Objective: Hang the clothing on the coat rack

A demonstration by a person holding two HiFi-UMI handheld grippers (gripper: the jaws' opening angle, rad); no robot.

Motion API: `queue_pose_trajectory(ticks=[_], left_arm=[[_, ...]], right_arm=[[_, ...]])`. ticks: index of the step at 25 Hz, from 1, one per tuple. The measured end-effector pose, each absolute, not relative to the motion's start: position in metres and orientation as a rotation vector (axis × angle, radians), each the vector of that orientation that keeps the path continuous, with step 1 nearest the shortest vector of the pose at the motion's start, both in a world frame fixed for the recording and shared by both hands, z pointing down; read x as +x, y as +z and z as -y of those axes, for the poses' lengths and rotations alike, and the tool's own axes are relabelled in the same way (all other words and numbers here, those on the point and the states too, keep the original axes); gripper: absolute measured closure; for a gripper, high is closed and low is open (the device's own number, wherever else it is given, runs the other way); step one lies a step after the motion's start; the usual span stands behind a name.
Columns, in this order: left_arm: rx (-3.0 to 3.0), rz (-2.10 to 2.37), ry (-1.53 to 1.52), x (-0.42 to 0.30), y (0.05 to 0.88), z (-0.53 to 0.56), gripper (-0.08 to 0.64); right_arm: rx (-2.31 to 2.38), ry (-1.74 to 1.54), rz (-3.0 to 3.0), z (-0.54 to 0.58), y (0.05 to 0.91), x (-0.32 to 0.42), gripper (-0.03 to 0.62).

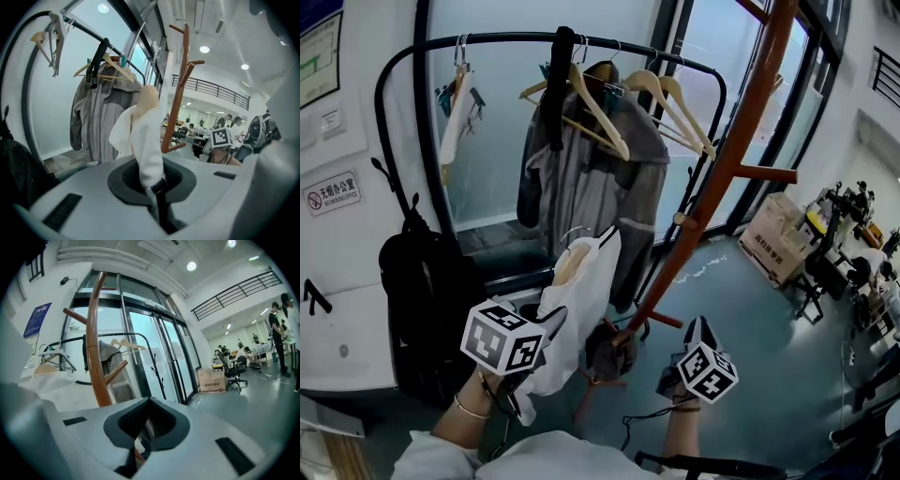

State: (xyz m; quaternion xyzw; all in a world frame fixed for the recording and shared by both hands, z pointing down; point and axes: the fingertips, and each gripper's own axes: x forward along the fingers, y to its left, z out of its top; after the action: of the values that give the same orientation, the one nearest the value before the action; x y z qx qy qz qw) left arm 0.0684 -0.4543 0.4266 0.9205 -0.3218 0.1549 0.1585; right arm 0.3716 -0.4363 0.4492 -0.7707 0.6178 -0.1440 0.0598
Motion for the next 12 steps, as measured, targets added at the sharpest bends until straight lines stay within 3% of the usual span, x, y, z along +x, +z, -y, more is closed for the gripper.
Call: queue_pose_trajectory(ticks=[12], left_arm=[[2.744,0.888,0.465,0.087,0.369,0.464,0.535]], right_arm=[[-2.33,-0.415,-1.905,0.427,0.44,0.39,0.569]])
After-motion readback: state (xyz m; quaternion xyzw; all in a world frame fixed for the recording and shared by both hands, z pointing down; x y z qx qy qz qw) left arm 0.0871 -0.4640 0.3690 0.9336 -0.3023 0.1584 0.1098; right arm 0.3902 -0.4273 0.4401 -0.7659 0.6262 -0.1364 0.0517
